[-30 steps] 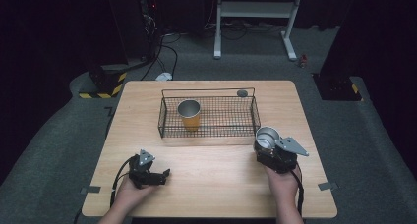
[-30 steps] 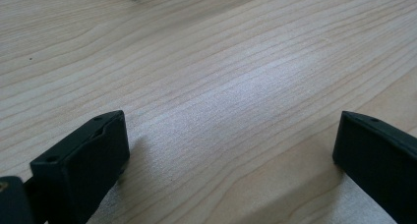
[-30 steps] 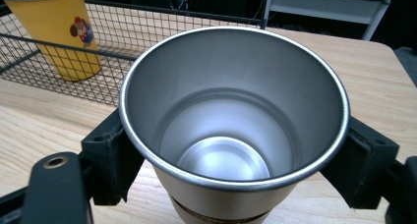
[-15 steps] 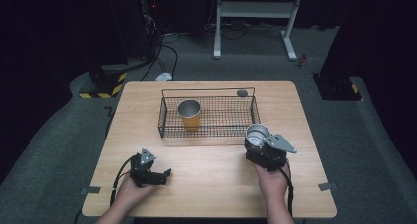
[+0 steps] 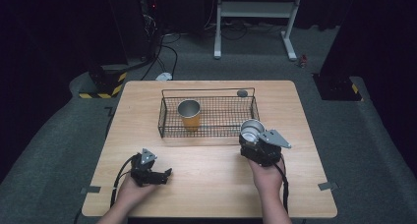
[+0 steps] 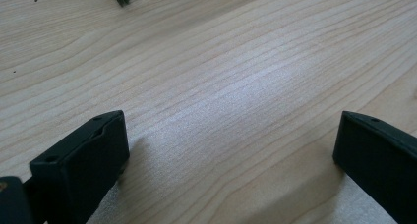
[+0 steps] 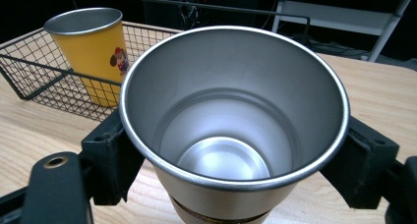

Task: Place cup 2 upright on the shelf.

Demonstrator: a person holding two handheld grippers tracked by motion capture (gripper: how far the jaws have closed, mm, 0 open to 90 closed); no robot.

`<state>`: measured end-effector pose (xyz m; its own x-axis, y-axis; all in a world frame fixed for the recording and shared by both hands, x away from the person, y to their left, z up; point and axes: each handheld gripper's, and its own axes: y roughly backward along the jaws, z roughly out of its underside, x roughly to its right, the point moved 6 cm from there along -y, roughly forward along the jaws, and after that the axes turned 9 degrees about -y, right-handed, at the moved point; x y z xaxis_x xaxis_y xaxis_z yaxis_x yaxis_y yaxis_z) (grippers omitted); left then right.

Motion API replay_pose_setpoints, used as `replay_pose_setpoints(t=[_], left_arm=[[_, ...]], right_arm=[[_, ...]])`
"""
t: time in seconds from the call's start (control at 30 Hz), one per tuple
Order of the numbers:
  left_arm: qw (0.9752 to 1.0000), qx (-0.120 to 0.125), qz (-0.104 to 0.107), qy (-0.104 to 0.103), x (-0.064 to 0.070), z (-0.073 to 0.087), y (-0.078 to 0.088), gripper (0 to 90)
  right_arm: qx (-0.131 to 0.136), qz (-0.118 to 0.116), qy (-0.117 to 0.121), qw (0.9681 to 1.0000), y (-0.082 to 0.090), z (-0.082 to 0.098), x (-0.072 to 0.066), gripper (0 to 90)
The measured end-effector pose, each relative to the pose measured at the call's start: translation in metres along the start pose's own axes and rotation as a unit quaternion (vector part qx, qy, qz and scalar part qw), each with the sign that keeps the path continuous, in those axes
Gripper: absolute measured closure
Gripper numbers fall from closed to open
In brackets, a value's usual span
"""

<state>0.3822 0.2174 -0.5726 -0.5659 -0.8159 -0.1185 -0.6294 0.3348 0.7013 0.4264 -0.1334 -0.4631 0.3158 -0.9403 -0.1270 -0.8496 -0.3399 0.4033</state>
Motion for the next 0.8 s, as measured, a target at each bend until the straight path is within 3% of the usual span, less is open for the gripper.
replay_pose_setpoints(t=[0.5, 0.8], left_arm=[[1.0, 0.0, 0.0, 0.001, 0.0, 0.0, 0.0, 0.7], [1.0, 0.001, 0.0, 0.001, 0.0, 0.0, 0.001, 1.5]], right_arm=[[-0.004, -0.003, -0.008, 1.0, -0.013, -0.01, 0.001, 18.6], [-0.004, -0.014, 0.005, 0.9999, -0.021, -0.023, -0.003, 18.7]])
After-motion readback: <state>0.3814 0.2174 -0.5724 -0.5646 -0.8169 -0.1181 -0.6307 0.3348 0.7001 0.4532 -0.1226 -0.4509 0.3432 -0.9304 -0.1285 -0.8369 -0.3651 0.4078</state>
